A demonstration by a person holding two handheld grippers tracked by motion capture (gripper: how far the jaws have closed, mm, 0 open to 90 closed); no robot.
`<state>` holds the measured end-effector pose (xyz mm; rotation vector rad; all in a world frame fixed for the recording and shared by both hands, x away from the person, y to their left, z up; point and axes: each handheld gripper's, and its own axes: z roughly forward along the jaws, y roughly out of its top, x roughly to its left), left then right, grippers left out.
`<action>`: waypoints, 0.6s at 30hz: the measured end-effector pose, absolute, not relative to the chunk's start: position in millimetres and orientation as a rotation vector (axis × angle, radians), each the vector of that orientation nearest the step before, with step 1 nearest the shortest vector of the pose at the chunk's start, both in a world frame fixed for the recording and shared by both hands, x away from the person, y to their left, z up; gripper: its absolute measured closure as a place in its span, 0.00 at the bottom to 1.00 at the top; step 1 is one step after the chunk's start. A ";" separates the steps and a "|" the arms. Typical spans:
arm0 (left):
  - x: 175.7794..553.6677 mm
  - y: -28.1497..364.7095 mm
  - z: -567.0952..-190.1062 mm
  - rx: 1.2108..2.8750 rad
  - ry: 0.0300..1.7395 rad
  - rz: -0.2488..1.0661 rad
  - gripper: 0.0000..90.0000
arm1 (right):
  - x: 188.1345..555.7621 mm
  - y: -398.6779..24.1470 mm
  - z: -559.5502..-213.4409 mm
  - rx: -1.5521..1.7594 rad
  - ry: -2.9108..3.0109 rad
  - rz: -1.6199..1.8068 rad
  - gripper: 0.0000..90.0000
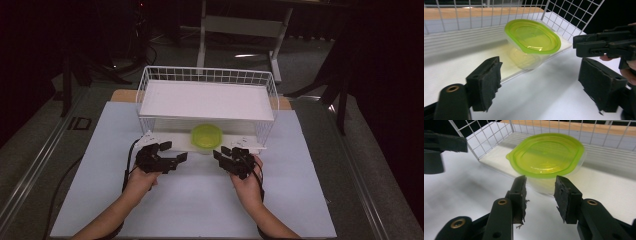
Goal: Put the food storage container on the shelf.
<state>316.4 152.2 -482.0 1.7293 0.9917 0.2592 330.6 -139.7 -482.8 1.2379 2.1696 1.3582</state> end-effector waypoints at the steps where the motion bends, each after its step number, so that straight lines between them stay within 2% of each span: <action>1: 314.1 155.2 -482.3 1.719 0.982 0.247 0.16 | 330.4 -139.0 -483.3 1.236 2.173 1.356 0.68; 5: 305.1 162.6 -485.3 1.698 0.968 0.251 0.03 | 329.4 -135.2 -486.8 1.237 2.188 1.351 0.73; 11: 289.7 172.3 -489.9 1.748 0.974 0.282 0.03 | 328.9 -130.6 -491.9 1.236 2.216 1.319 0.81; 18: 268.1 179.3 -493.0 1.758 0.951 0.288 0.03 | 328.0 -127.6 -497.7 1.239 2.239 1.307 0.85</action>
